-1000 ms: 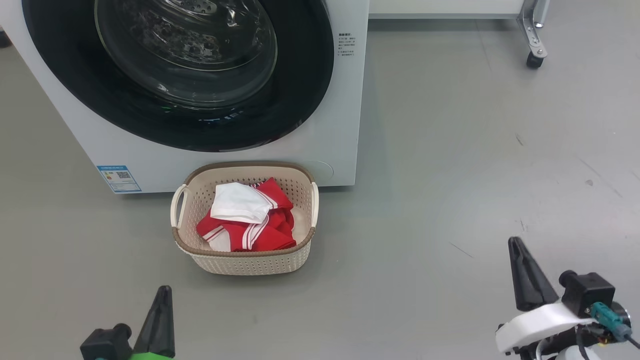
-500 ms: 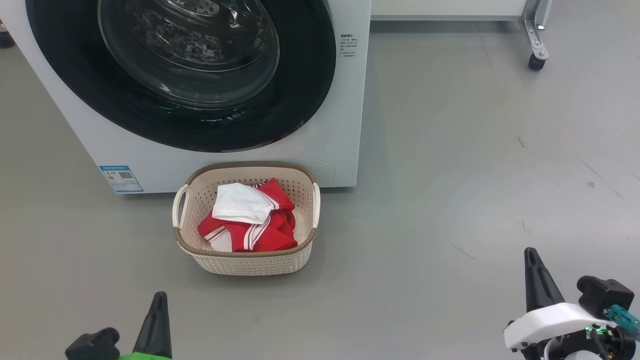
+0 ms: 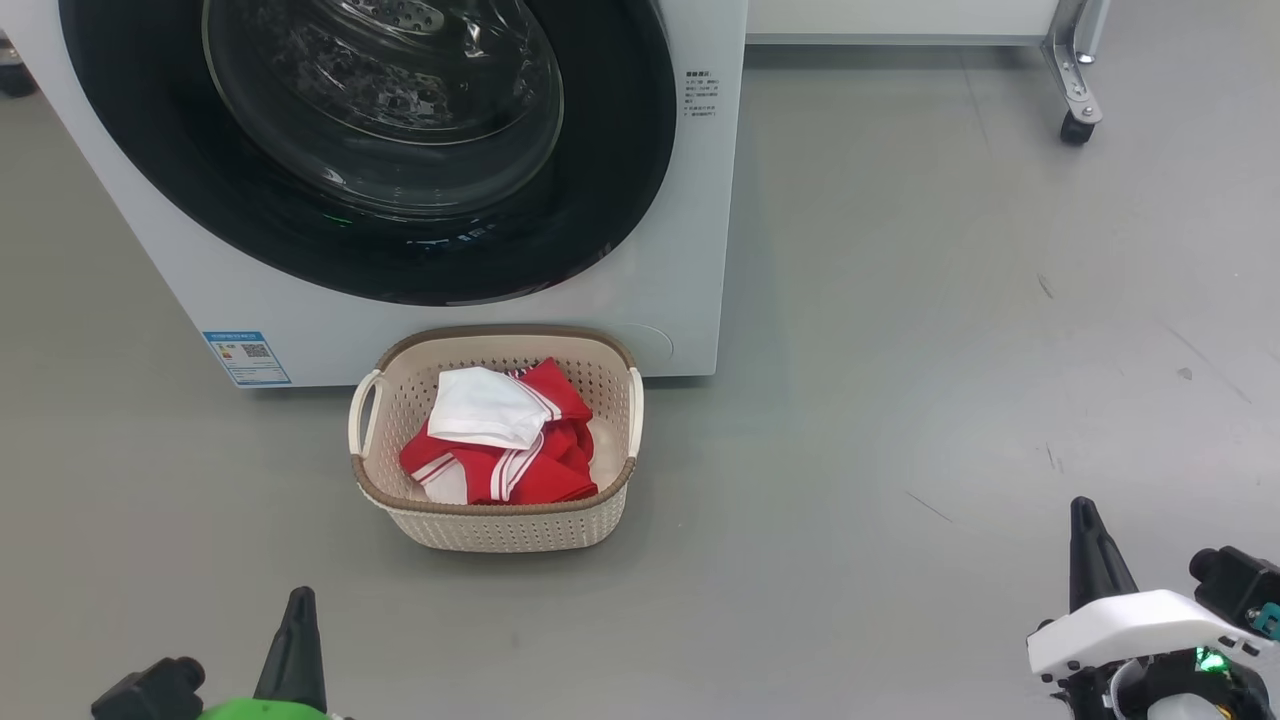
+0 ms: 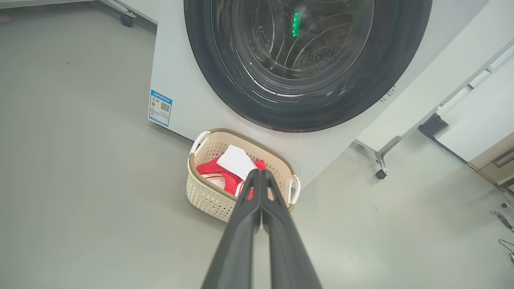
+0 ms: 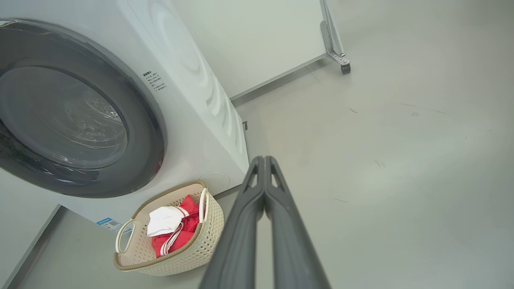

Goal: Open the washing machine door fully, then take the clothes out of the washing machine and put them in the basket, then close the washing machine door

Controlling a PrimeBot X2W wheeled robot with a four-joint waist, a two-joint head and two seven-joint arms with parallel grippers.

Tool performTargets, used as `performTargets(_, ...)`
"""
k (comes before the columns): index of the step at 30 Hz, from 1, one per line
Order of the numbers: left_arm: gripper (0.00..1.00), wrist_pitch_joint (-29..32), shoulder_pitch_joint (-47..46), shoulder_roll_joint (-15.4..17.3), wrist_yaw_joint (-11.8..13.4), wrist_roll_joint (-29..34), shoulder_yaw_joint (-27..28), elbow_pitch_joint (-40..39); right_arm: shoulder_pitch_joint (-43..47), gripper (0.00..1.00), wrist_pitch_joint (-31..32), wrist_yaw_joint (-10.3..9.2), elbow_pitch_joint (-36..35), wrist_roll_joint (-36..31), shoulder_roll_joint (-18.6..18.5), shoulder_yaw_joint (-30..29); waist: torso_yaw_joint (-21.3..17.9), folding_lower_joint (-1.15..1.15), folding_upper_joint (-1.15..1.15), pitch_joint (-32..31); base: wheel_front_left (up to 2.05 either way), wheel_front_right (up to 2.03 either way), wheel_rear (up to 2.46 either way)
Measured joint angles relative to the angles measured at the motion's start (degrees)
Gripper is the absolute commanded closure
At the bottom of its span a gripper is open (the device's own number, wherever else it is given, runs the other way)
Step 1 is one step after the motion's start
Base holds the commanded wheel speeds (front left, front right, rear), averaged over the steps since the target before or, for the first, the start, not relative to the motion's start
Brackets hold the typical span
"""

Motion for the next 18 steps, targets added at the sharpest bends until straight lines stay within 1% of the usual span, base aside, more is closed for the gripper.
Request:
performTargets(5,1.0,1.12,-0.19,0.03,0.0,-3.46,0.32,-0.02,-0.51,1.0,1.16,0.48,0.09,3.53,0.13,-0.79,0.1,0.0,0.0,-0.07,0.0,0.0,0.0)
performTargets(13,1.0,2.78,-1.02,0.18,-0.01,-9.28,0.93,-0.03,-0.93,1.0,2.87,0.53,0.27,9.21,0.52,-1.96,0.26,0.0,0.0,-0.17,0.0,0.0,0.0)
performTargets(18,1.0,3.82,-1.35,0.3,-0.04,-12.72,1.58,-0.04,-1.4,1.0,3.88,1.02,0.42,12.79,0.8,-2.72,0.36,0.0,0.0,-0.24,0.0,0.0,0.0)
